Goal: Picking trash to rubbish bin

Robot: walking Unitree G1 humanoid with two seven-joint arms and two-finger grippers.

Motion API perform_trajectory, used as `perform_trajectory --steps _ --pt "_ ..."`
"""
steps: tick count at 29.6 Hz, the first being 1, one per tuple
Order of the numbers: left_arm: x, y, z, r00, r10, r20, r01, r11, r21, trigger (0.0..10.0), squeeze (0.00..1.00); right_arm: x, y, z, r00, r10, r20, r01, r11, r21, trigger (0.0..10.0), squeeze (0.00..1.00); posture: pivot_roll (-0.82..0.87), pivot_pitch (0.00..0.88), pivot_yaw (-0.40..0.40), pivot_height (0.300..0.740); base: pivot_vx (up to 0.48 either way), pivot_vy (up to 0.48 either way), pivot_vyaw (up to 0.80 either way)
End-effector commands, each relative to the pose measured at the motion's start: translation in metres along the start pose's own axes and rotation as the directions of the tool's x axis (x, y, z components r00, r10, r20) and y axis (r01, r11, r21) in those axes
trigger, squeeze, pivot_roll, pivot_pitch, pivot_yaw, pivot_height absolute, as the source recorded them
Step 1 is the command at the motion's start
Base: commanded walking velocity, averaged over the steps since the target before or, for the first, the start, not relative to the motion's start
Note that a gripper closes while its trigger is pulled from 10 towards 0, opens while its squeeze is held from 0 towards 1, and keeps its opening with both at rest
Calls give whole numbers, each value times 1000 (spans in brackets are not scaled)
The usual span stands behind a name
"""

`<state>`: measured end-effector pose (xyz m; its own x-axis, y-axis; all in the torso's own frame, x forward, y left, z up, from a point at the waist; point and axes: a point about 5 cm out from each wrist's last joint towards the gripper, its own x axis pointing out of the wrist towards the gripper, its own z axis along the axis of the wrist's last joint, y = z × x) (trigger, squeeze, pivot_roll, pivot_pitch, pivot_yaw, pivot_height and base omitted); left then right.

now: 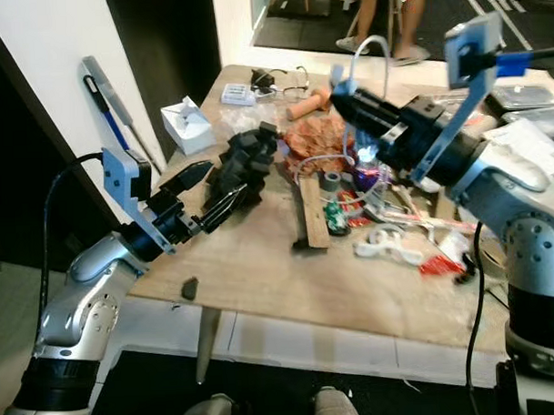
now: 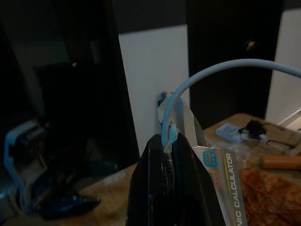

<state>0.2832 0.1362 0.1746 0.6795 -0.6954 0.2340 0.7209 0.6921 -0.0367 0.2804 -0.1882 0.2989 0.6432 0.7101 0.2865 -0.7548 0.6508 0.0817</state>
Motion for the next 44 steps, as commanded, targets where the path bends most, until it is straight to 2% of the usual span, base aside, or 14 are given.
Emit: perform_trajectory --steps 1,20,32,36,40,42,44 --pt "1 -2 -1 1000 -7 -14 7 1000 1 10000 0 0 1 9 998 12 55 -12 1000 3 10000 0 -63 0 -31 740 -371 0 0" --pt "0 -2 1 1000 -5 -12 5 1000 13 10000 0 -2 9 24 983 69 169 -74 997 26 10000 0 -63 0 -32 740 -370 0 0" --pt "1 -3 0 1000 -9 -12 9 1000 12 10000 0 1 7 11 989 48 137 -53 998 30 10000 0 -61 0 -34 740 -371 0 0" --pt "3 -2 -1 1000 -3 -11 3 1000 11 10000 0 1 6 10 990 39 132 -42 999 20 10000 0 -61 0 -34 740 0 0 0" --pt "3 -3 -3 1000 -2 -19 2 1000 12 10000 0 1 1 6 994 -1 106 2 1000 -7 10000 0 -61 0 -34 740 0 0 0" --pt "3 -3 -4 1000 -2 -22 2 1000 12 10000 0 0 -6 2 995 -60 85 63 997 -39 10000 0 -61 0 -36 740 0 0 0" --pt "3 -3 -4 1000 -2 -22 2 1000 12 10000 0 0 -6 2 995 -60 85 63 997 -39 10000 0 -61 0 -36 740 0 0 0"
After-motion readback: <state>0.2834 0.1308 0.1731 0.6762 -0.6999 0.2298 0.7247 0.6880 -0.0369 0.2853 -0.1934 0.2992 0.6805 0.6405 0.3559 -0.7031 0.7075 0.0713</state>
